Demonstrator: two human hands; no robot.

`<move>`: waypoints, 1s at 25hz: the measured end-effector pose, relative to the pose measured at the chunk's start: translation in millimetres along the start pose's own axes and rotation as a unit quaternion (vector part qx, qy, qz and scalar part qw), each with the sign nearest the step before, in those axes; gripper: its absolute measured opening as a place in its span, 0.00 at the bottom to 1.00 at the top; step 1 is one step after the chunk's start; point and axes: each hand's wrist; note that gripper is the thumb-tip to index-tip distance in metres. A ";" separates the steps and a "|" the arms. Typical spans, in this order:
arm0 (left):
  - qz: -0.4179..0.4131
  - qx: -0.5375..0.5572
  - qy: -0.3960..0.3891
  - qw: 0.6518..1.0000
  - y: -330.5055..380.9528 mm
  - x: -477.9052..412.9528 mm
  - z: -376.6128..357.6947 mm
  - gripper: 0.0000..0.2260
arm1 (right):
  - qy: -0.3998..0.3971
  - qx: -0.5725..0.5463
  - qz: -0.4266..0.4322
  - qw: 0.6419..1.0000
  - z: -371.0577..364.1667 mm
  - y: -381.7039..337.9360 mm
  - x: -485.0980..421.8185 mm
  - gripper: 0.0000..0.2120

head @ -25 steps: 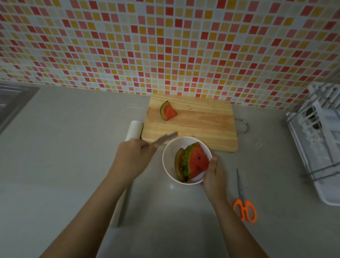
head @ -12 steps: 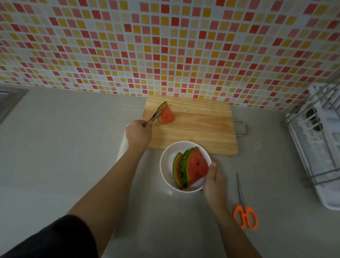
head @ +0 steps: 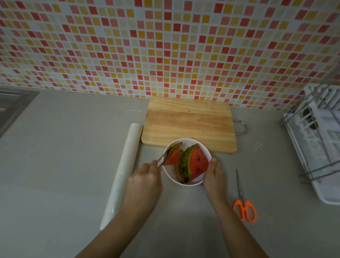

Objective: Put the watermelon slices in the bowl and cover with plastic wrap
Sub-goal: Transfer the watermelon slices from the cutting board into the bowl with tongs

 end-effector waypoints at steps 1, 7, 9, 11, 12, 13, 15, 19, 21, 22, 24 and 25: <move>-0.014 -0.022 -0.008 1.000 7.5 1.7 -5.0 0.11 | 0.001 0.002 0.006 1.000 0.2 -1.0 0.5 0.22; 0.154 0.132 -0.066 0.977 13.0 2.9 -11.1 0.12 | 0.007 -0.006 0.010 1.000 0.8 -3.6 2.1 0.19; 0.238 0.247 -0.069 0.937 5.1 -1.9 -7.4 0.17 | 0.003 -0.008 0.010 1.000 0.5 -3.6 2.0 0.19; 0.304 0.324 -0.065 0.894 -6.4 -11.4 -4.4 0.15 | -0.001 -0.009 0.009 1.000 0.9 -2.2 1.7 0.19; 0.312 0.328 -0.064 0.889 -11.5 -17.3 -4.8 0.15 | -0.003 -0.008 0.007 1.000 0.9 -1.5 1.2 0.19; 0.305 0.308 -0.072 0.898 -15.7 -24.1 -6.0 0.15 | -0.003 -0.005 0.005 1.000 0.4 -1.1 0.5 0.20; 0.249 0.242 -0.098 0.933 -16.1 -32.6 -9.7 0.14 | -0.001 -0.004 0.005 1.000 1.5 -1.5 2.9 0.19; 0.178 0.169 -0.102 0.964 -8.2 -30.1 -15.7 0.10 | 0.007 0.005 0.013 1.000 1.7 -3.2 3.4 0.17; 0.153 0.155 -0.051 0.975 -7.8 -31.3 -8.9 0.08 | 0.015 0.009 0.014 1.000 1.4 -2.4 2.4 0.19; 0.154 0.159 -0.023 0.975 -12.1 -36.9 -6.1 0.08 | 0.018 0.007 0.010 1.000 0.8 -1.5 2.0 0.20; 0.179 0.167 0.012 0.970 -28.1 -60.9 -6.3 0.08 | 0.023 0.000 0.006 1.000 0.0 0.1 1.6 0.23; 0.191 0.166 0.016 0.967 -36.5 -76.8 -10.6 0.09 | 0.022 -0.003 0.007 1.000 -0.3 0.6 1.8 0.24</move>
Point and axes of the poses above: each hand's wrist, its own x-axis away from the middle knuckle, its own z-axis out of the back of the hand, y = z × x, and after that the axes turned 4 degrees about -z, right-handed
